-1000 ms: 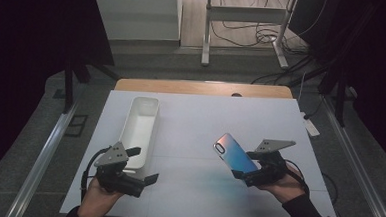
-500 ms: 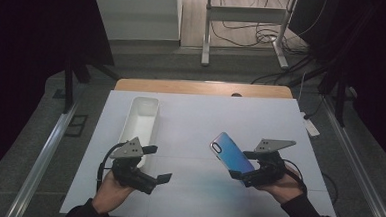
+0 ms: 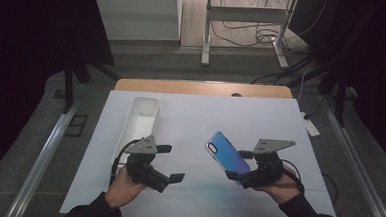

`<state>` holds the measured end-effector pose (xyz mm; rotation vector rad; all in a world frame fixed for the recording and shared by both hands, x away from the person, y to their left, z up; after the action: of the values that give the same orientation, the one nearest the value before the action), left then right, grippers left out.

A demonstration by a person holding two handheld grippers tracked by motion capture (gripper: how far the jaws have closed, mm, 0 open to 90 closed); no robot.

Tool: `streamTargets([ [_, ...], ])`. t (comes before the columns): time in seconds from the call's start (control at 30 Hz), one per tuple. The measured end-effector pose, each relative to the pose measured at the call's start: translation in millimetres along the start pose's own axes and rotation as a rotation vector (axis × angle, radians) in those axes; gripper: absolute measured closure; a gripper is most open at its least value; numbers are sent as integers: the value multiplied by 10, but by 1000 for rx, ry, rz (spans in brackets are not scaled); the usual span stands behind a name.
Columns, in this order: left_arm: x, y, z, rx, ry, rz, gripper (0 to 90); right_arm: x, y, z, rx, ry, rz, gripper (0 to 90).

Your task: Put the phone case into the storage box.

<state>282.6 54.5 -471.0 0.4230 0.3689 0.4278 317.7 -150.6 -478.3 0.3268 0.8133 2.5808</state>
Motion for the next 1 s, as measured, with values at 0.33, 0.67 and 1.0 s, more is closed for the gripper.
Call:
streamTargets([
  [0.33,-55,-143,84,13,-18,-42,0,82,-30,65,-14,20,30,165],
  [0.67,-109,-290,156,23,-30,-88,0,124,-38,108,-25,30,46,165],
  [1.0,-179,-404,214,30,-51,-153,0,181,-60,139,-31,42,64,165],
])
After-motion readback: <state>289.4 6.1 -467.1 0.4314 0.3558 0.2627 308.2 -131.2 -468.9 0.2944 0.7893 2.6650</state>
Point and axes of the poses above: each handheld gripper's, and its own axes: y roughly backward along the jaws, z roughly out of its top, x roughly to its left, the point moved 9 cm from there along -y, roughly forward along the jaws, and after that the axes turned 3 degrees about y, right-handed, at the moved point
